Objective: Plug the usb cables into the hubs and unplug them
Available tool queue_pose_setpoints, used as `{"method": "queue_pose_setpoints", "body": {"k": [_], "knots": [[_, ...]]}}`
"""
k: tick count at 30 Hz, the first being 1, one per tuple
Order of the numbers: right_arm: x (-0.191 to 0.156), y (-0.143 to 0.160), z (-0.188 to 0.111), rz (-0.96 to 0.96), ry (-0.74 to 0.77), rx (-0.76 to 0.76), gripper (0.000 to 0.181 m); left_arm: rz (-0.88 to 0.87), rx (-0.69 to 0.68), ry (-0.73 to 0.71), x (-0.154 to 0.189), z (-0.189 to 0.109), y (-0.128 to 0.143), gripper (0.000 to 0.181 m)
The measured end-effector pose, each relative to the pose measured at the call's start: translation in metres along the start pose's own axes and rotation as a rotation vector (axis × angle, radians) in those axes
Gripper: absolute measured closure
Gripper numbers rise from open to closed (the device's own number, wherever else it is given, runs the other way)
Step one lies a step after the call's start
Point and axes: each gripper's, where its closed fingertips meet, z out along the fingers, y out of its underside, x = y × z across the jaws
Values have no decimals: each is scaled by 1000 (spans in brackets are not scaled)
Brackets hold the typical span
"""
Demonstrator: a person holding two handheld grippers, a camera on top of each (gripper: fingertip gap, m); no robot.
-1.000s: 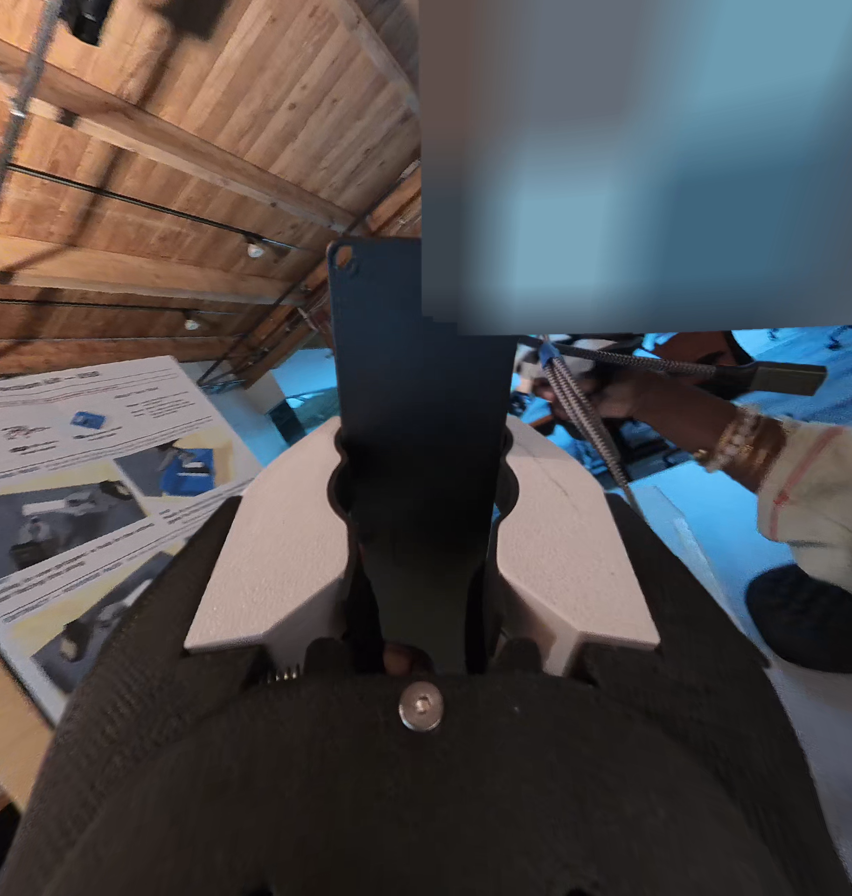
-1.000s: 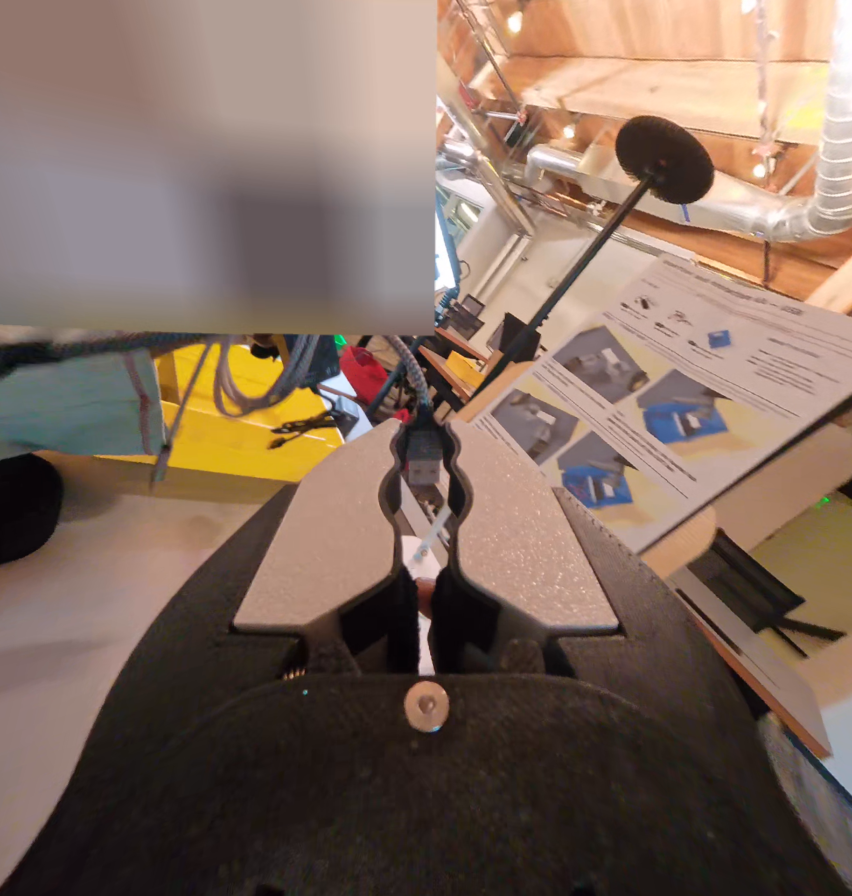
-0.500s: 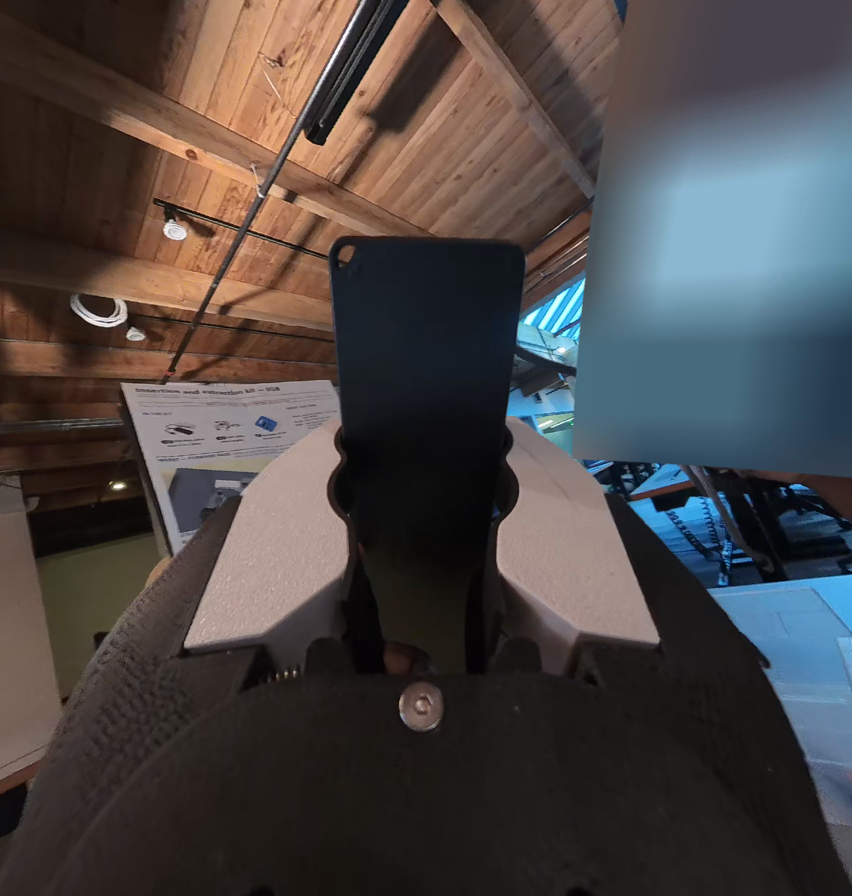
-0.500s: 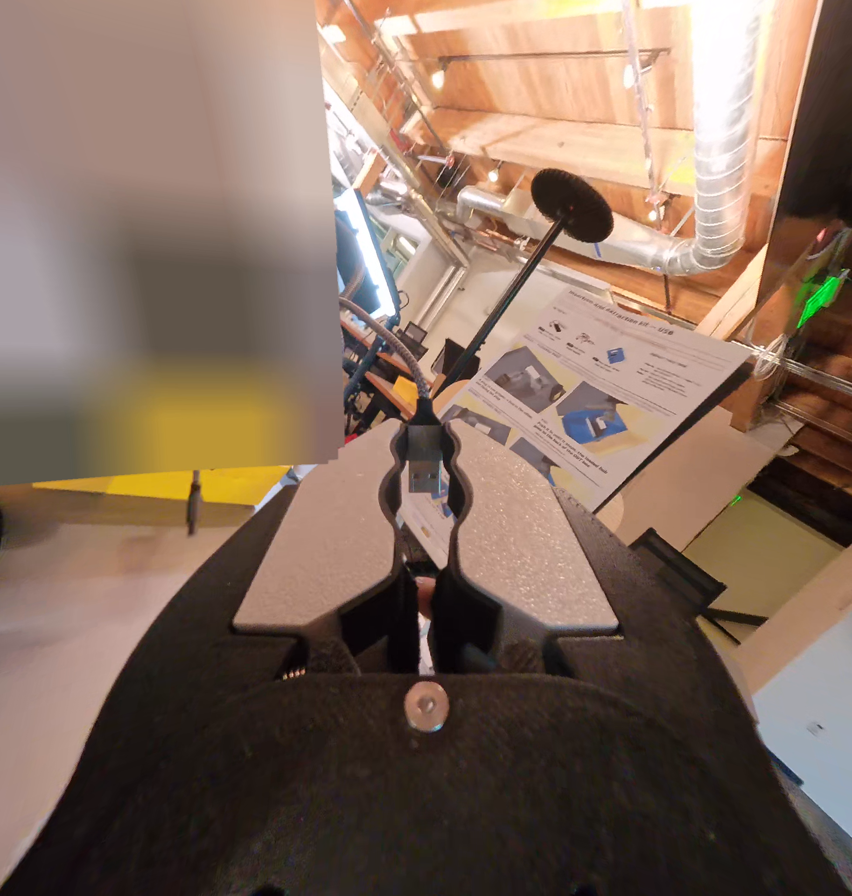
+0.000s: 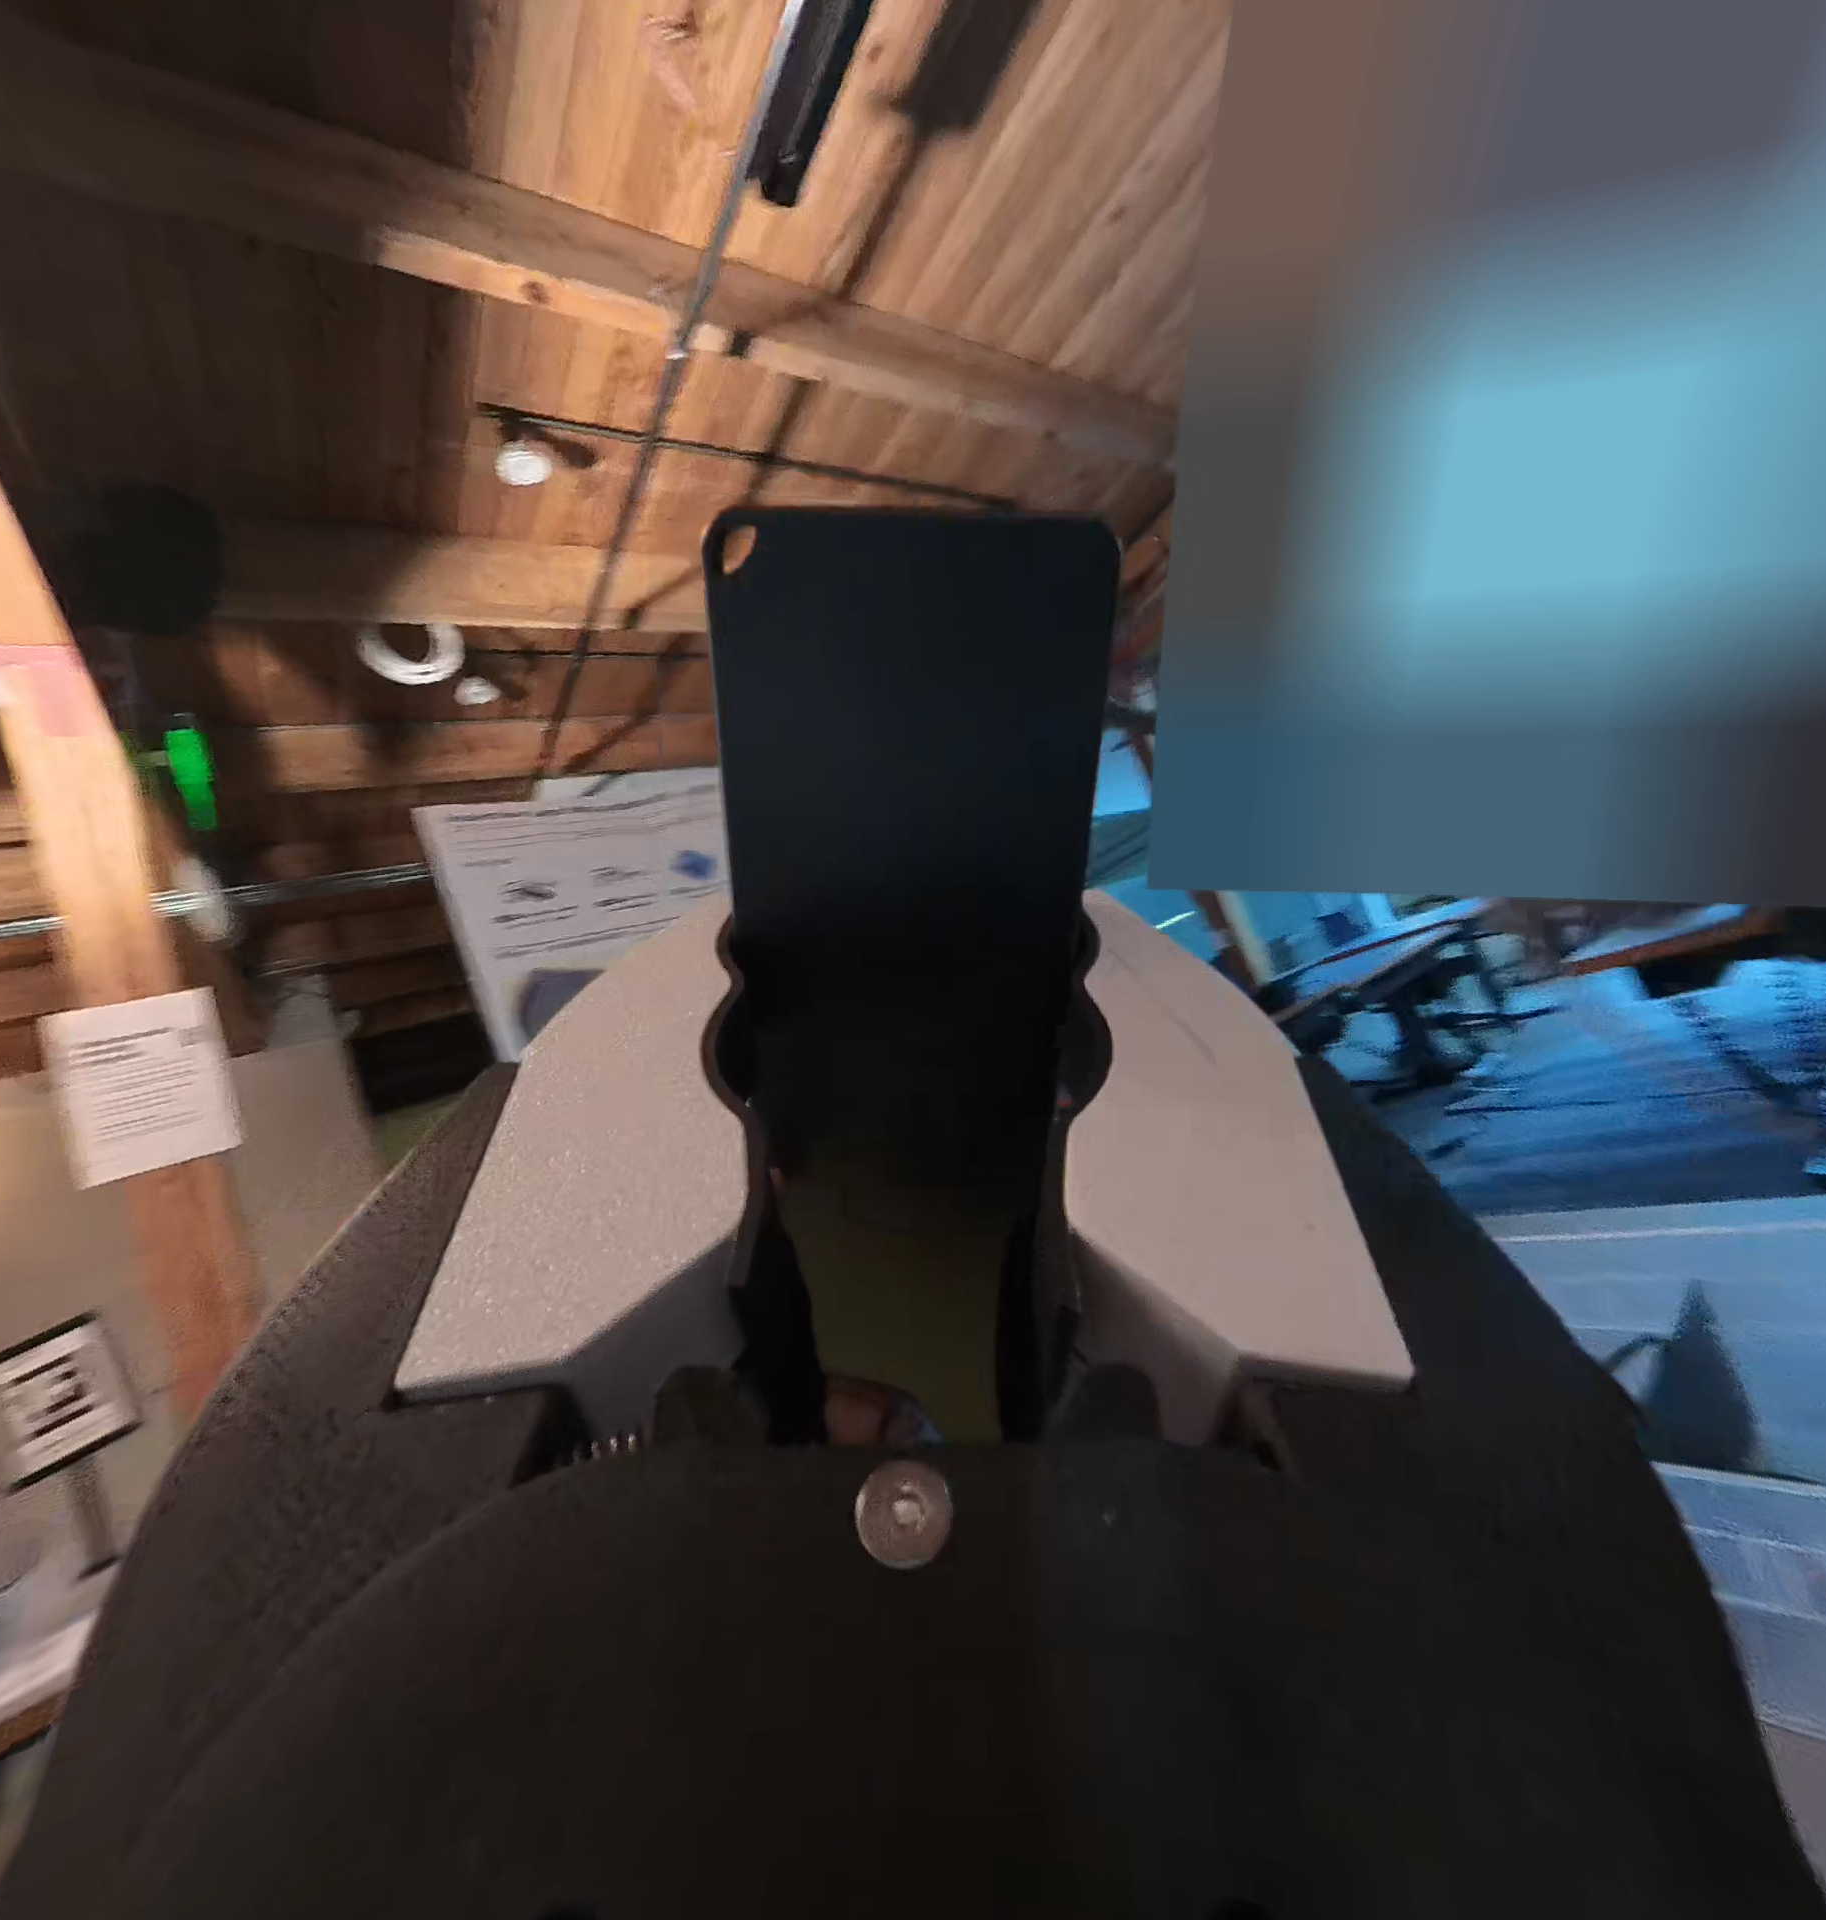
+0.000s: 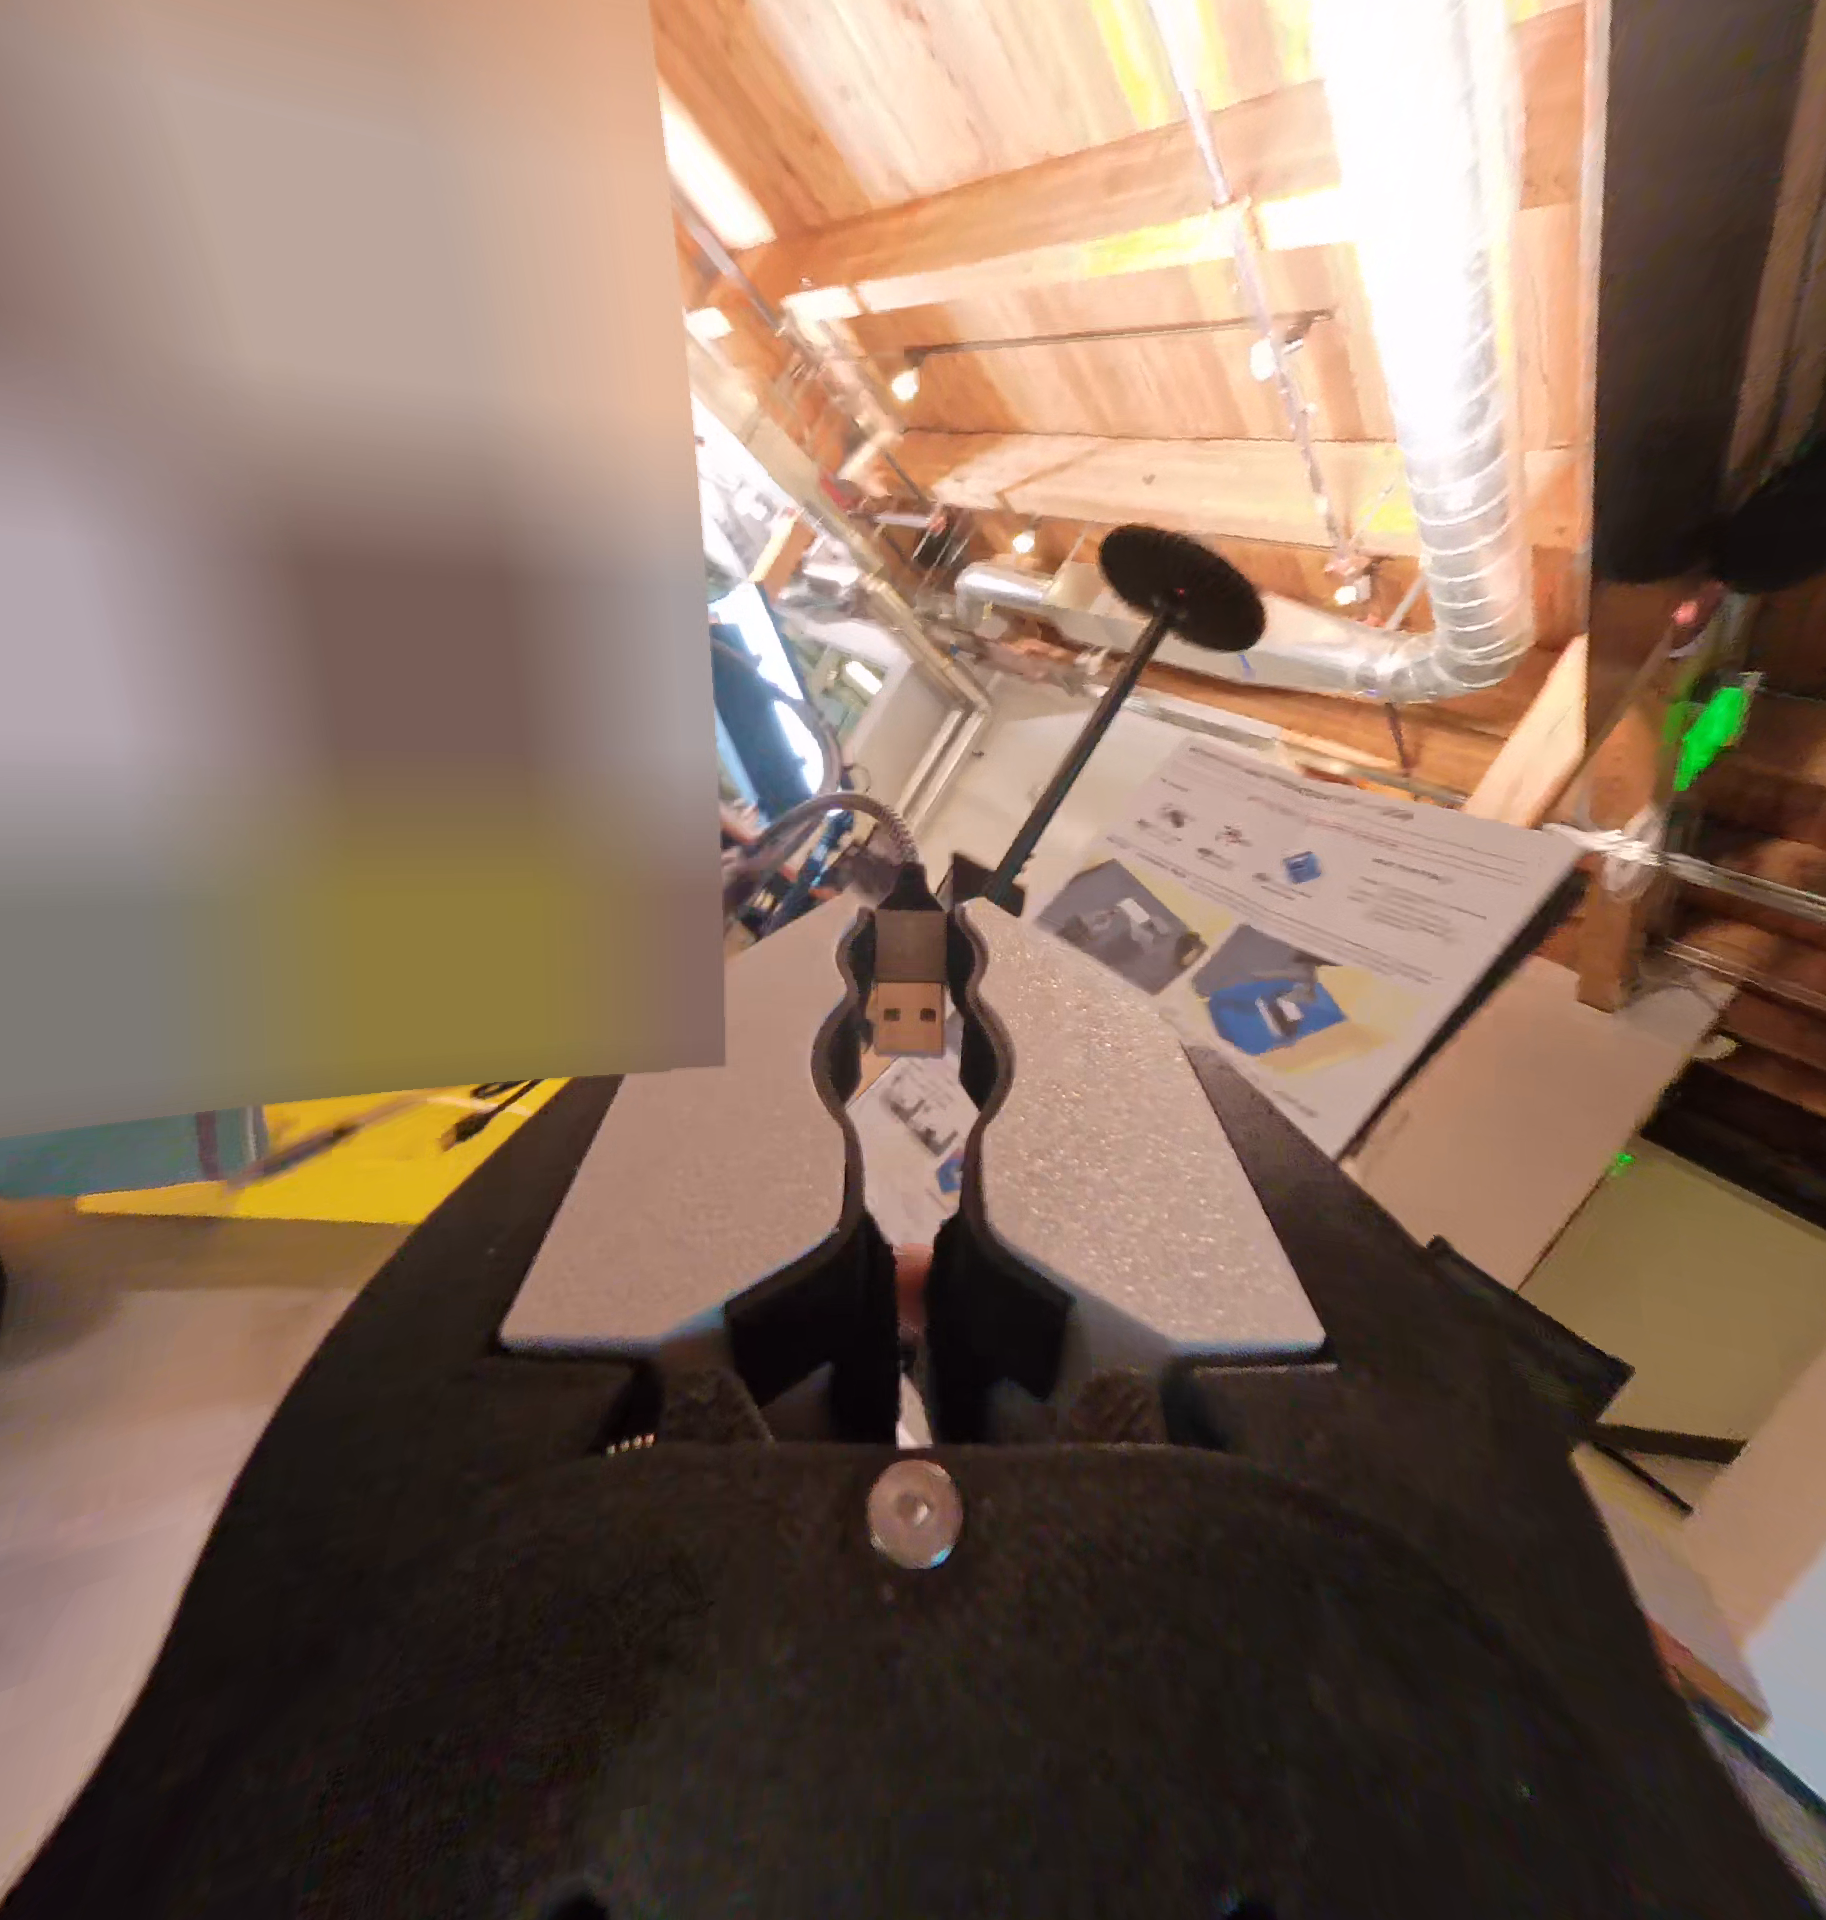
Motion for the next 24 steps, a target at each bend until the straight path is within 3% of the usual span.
{"method": "queue_pose_setpoints", "body": {"k": [6, 11, 17, 24], "knots": [[-51, 26, 50, -64, -186, -141, 168, -38, 1, 100, 35, 19, 6, 124], [-76, 59, 73, -135, -270, -285, 168, -153, 107, 33, 16, 11, -8, 124], [-56, 55, 62, -96, -201, -258, 168, -216, 232, -138, -42, -27, -30, 124], [-18, 52, 37, -119, -37, -298, 168, -212, 306, -193, -69, -59, -53, 124]]}}
